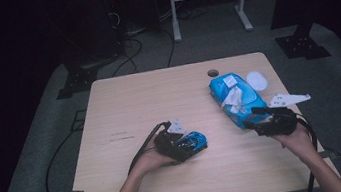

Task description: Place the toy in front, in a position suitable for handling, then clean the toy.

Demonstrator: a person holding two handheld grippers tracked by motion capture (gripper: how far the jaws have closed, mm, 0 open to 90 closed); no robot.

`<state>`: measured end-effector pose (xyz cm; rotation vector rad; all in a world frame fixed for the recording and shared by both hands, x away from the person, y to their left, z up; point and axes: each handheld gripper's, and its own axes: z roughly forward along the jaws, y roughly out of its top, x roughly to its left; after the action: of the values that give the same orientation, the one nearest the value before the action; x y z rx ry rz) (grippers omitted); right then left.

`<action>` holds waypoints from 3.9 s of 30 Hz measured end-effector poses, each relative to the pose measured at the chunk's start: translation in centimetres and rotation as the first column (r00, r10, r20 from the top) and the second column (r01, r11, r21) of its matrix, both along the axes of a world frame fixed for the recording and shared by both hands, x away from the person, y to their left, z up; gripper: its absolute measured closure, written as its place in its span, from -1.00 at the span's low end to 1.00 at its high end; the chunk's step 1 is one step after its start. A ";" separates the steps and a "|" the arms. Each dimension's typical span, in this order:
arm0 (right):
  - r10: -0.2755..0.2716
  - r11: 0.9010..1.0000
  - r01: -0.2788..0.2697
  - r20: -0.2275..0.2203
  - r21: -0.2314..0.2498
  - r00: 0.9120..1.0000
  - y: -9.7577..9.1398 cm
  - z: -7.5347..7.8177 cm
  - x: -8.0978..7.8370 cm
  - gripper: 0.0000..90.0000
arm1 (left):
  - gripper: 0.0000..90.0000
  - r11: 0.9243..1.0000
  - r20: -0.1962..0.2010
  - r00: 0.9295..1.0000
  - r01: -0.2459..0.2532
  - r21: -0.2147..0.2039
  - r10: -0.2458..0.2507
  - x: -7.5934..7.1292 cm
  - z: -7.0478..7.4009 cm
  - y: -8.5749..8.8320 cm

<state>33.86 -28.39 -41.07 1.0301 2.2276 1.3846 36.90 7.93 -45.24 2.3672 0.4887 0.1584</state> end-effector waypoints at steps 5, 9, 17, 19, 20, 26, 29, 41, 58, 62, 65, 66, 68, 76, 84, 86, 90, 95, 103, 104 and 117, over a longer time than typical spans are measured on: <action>-0.030 0.999 0.030 0.023 -0.014 0.999 0.4 1.4 2.3 -0.32 | -0.71 1.000 0.031 0.999 -0.013 -0.021 0.013 -0.6 0.6 1.2; -0.063 0.997 0.063 -0.001 -0.038 0.998 0.9 2.1 4.5 -0.30 | -0.74 1.000 0.057 0.998 -0.022 -0.013 0.023 -1.3 0.7 2.3; -0.116 0.988 0.110 -0.046 -0.113 0.992 2.4 1.4 7.7 -0.29 | -0.78 0.997 0.114 0.991 -0.062 -0.046 0.067 -2.1 0.3 4.5; -0.133 0.984 0.125 -0.056 -0.124 0.990 2.8 1.0 8.1 -0.26 | -0.78 0.996 0.114 0.991 -0.068 -0.055 0.074 -2.1 0.1 4.8; -0.137 0.983 0.129 -0.058 -0.130 0.989 3.1 0.7 8.3 -0.25 | -0.78 0.996 0.111 0.991 -0.069 -0.062 0.076 -2.0 0.0 4.8; -0.198 0.966 0.181 -0.076 -0.182 0.977 4.3 -0.6 9.4 0.08 | -0.78 0.994 0.116 0.990 -0.070 -0.085 0.080 -1.9 -0.1 5.4; -0.239 0.955 0.220 -0.077 -0.199 0.968 4.4 -1.0 9.7 0.33 | -0.78 0.992 0.135 0.986 -0.085 -0.091 0.097 -1.8 -0.3 5.6; -0.277 0.948 0.257 -0.088 -0.185 0.957 3.9 -1.2 9.9 0.96 | -0.78 0.985 0.175 0.976 -0.109 -0.130 0.131 -2.1 0.2 6.6; -0.170 0.985 0.170 0.011 -0.038 0.985 3.7 4.4 6.0 0.97 | -0.78 0.989 0.152 0.982 -0.094 -0.111 0.110 -2.0 -0.3 6.3; -0.122 0.992 0.121 0.036 0.017 0.992 4.1 6.0 4.9 0.97 | -0.79 0.989 0.148 0.982 -0.098 -0.114 0.114 -2.1 0.0 6.3; -0.063 0.998 0.061 0.060 0.030 0.996 5.2 7.0 3.6 0.97 | -0.79 0.990 0.148 0.983 -0.093 -0.108 0.108 -2.2 -0.1 6.3; -0.036 0.999 0.034 0.071 0.024 0.997 5.7 7.3 3.1 0.97 | -0.79 0.990 0.147 0.983 -0.091 -0.106 0.106 -2.2 -0.2 6.3; 0.019 1.000 -0.021 0.086 0.015 0.996 6.8 7.8 2.0 0.97 | -0.79 0.991 0.146 0.984 -0.083 -0.101 0.097 -2.3 -0.3 6.2; 0.206 0.979 -0.206 0.069 -0.008 0.976 11.6 7.7 -1.0 0.97 | -0.79 0.994 0.152 0.986 -0.059 -0.095 0.073 -2.6 -0.2 6.0; 0.357 0.934 -0.357 -0.094 0.020 0.929 14.2 5.3 -1.9 0.96 | -0.79 0.994 0.153 0.986 -0.046 -0.095 0.061 -2.7 -0.2 6.1; 0.388 0.921 -0.391 -0.141 0.008 0.911 14.4 4.9 -2.0 0.96 | -0.79 0.995 0.158 0.986 -0.033 -0.091 0.047 -2.8 -0.2 6.0; 0.356 0.927 -0.371 -0.176 -0.056 0.918 14.5 4.1 -1.4 0.96 | -0.79 0.996 0.146 0.989 -0.025 -0.084 0.037 -2.7 -0.4 5.8; 0.339 0.925 -0.370 -0.258 -0.085 0.905 15.7 1.9 1.5 0.89 | -0.73 0.995 0.132 0.991 -0.014 -0.101 0.028 -2.7 -0.4 5.9; 0.258 0.938 -0.291 -0.178 -0.190 0.949 16.6 -2.0 2.3 0.72 | -0.75 0.993 0.086 0.996 -0.004 -0.115 0.014 -2.7 -0.5 5.8; 0.255 0.940 -0.284 -0.166 -0.187 0.953 16.6 -2.2 2.2 0.62 | -0.75 0.994 0.079 0.997 -0.005 -0.111 0.014 -2.6 -0.6 5.8; 0.248 0.953 -0.271 -0.163 -0.134 0.955 15.9 -4.0 3.0 0.41 | -0.54 0.999 0.012 1.000 0.006 -0.048 -0.005 -2.3 -1.4 5.7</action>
<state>36.91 -12.44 -45.12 0.8300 2.6102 1.2432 34.64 13.58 -46.59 2.3189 0.4749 0.1565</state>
